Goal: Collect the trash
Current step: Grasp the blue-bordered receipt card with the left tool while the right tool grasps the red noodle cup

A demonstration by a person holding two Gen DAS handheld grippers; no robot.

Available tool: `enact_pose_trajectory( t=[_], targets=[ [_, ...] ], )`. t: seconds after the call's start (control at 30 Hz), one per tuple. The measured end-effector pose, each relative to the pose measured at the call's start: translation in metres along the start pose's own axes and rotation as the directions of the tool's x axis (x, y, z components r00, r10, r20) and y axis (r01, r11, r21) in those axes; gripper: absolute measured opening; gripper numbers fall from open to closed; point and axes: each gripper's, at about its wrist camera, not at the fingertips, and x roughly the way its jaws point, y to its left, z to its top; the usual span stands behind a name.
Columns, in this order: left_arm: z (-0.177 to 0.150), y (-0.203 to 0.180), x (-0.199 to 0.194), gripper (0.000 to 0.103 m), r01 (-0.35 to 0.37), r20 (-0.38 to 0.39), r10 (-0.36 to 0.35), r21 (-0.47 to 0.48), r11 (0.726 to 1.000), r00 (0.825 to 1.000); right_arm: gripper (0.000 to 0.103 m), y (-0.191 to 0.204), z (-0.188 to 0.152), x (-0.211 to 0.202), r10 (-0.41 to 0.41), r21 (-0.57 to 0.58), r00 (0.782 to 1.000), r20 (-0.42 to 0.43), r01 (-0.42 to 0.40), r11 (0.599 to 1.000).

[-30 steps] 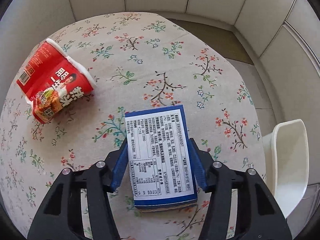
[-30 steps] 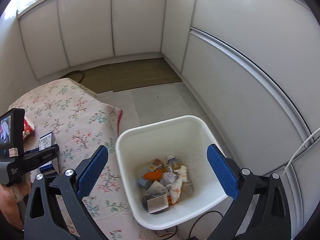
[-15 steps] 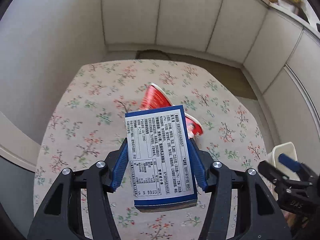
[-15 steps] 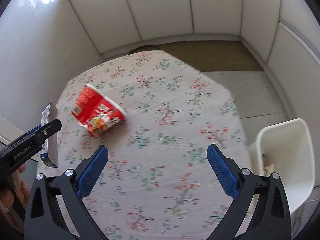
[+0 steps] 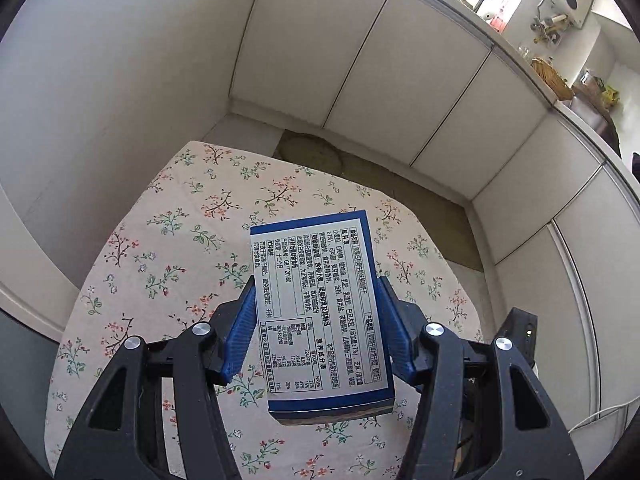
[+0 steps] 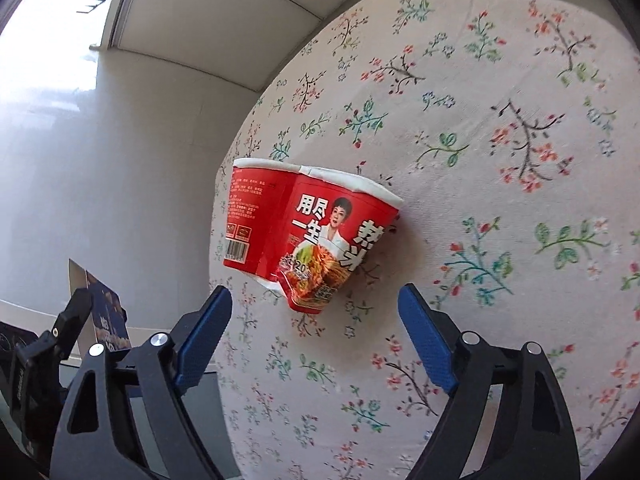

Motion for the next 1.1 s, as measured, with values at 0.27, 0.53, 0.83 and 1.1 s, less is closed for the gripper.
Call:
enact_pose_trajectory(
  t=[0.27,0.53,0.83,1.1],
  targets=[
    [0.004,0.015,0.003,0.054,-0.007,-0.005,0.007,-0.021,1.0,1.0,0.049,-0.008,0.005,0.037,0.1,0.093,0.995,-0.017,-0.098,0.991],
    [0.004,0.013,0.005,0.054,-0.033,0.003,0.033,-0.004,0.999,0.999,0.041,-0.01,0.007,0.032,0.071,0.105,0.997,-0.002,-0.07,0.992],
    [0.005,0.011,0.001,0.054,-0.022,0.011,0.022,-0.016,1.0,1.0,0.04,0.019,-0.008,0.0,-0.042,-0.041,0.998,0.039,0.044,0.998],
    [0.004,-0.001,-0.005,0.054,-0.004,0.016,0.004,-0.014,1.0,1.0,0.039,0.034,-0.018,-0.05,-0.107,-0.171,0.986,0.124,0.128,0.977]
  ],
)
